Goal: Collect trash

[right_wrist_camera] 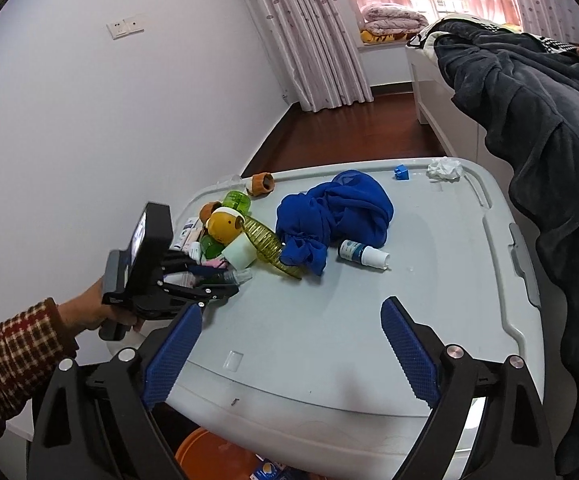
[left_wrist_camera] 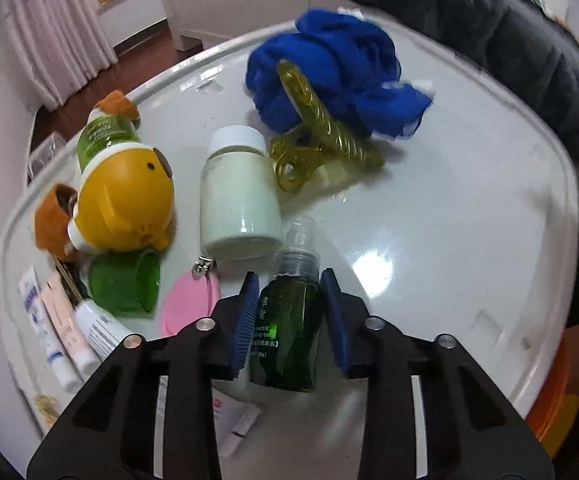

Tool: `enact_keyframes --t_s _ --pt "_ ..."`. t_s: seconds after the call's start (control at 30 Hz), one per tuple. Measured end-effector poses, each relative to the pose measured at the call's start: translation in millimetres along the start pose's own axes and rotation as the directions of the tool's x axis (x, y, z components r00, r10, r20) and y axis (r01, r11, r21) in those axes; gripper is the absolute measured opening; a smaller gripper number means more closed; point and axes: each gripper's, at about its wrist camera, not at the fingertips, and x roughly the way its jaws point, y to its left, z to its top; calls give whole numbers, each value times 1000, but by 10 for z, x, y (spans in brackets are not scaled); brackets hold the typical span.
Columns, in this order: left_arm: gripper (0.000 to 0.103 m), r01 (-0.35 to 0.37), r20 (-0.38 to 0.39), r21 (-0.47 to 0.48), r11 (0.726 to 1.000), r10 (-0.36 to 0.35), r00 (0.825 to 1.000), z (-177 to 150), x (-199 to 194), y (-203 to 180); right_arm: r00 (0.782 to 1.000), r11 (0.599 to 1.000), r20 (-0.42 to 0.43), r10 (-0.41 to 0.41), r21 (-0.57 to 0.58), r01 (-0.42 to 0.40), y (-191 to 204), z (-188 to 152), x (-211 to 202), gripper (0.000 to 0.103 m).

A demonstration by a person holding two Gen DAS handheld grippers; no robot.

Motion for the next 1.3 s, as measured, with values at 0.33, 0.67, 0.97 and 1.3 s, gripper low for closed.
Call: enact_keyframes --t_s 0.33,0.67,0.97,1.3 --pt "31 15 3 -147 989 -15 1000 -158 -385 -267 997 996 5 -80 -42 80 -71 -5 50 90" --pt "31 119 177 -165 979 -89 980 -206 -785 -932 965 885 -88 -246 -426 186 -78 197 1058 68" --pt "31 171 190 -167 971 -139 972 -194 -771 -899 949 875 -165 -267 -455 168 -404 395 1752 61" --pt "31 173 185 -169 970 -141 973 -200 -784 -895 928 909 -260 -268 -387 154 -355 369 1872 24"
